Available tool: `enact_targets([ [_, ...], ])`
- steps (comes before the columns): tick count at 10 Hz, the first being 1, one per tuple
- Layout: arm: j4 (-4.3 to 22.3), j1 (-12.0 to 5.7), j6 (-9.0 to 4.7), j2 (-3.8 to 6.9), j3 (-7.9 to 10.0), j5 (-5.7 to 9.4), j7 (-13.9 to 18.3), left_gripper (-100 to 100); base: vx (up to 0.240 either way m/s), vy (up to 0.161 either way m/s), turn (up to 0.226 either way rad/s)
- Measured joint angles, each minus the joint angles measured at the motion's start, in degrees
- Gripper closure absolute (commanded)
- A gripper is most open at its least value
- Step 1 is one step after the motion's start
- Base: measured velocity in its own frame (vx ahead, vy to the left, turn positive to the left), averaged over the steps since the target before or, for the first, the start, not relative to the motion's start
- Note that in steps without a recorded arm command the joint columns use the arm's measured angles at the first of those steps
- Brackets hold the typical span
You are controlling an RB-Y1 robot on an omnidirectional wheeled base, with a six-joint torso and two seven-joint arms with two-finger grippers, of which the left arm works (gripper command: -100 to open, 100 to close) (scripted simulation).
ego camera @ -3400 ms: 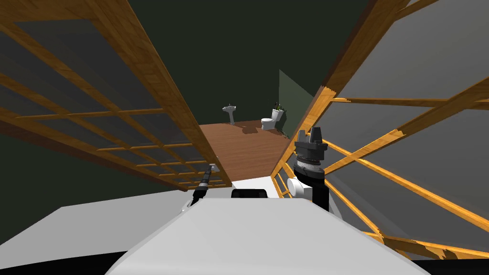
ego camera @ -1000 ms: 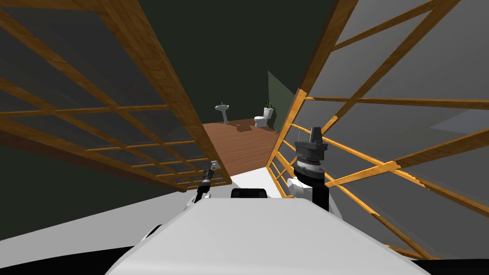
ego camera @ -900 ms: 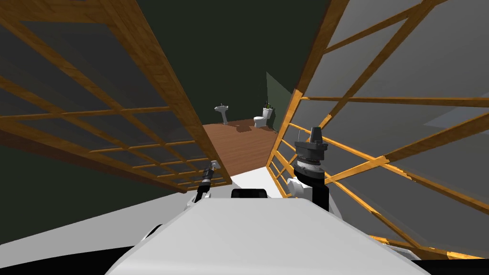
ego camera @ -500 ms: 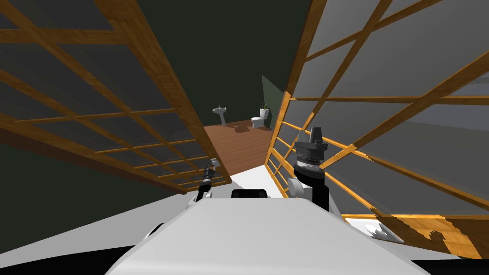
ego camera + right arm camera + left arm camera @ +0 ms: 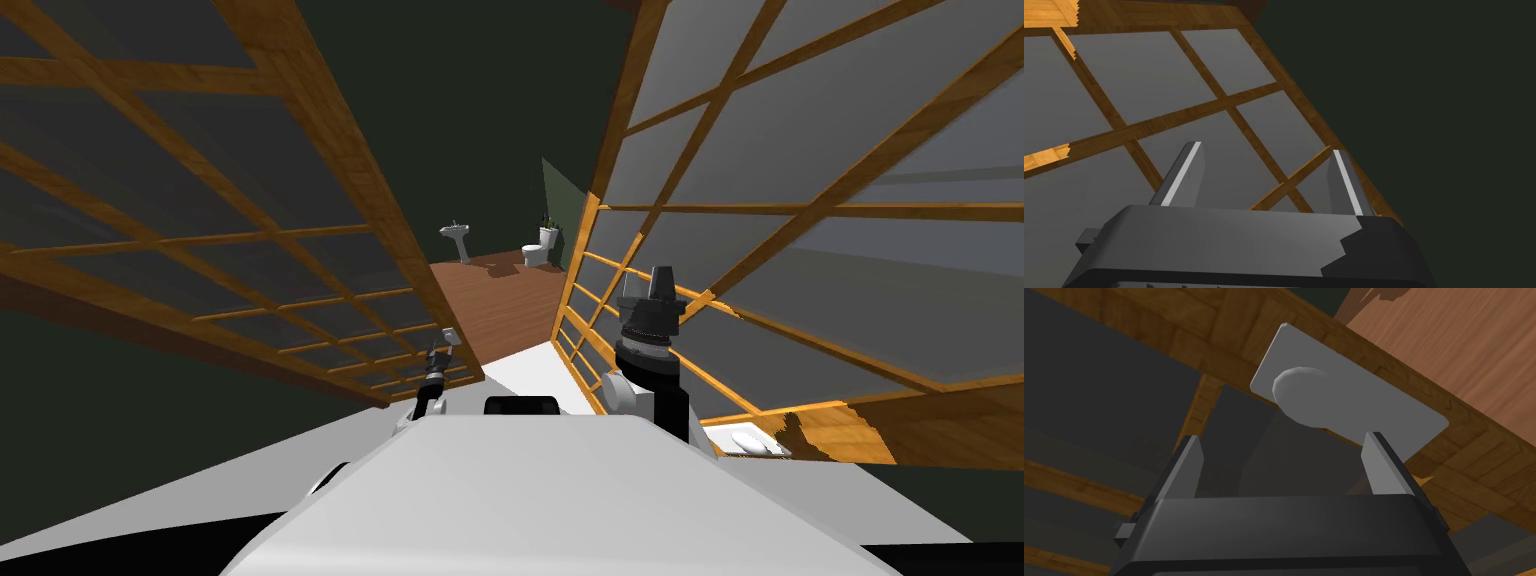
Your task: Pull the door open
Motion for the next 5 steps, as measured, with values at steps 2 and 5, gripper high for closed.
enact_targets([
  [2,0.16,-0.41,0.24,-0.14,-0.24,1.32,2.93,-100,-0.052,0.013,-0.057],
  [5,0.14,-0.89,0.79,-0.42,-0.6,3.41,7.43,-100,-0.061,0.015,-0.08],
])
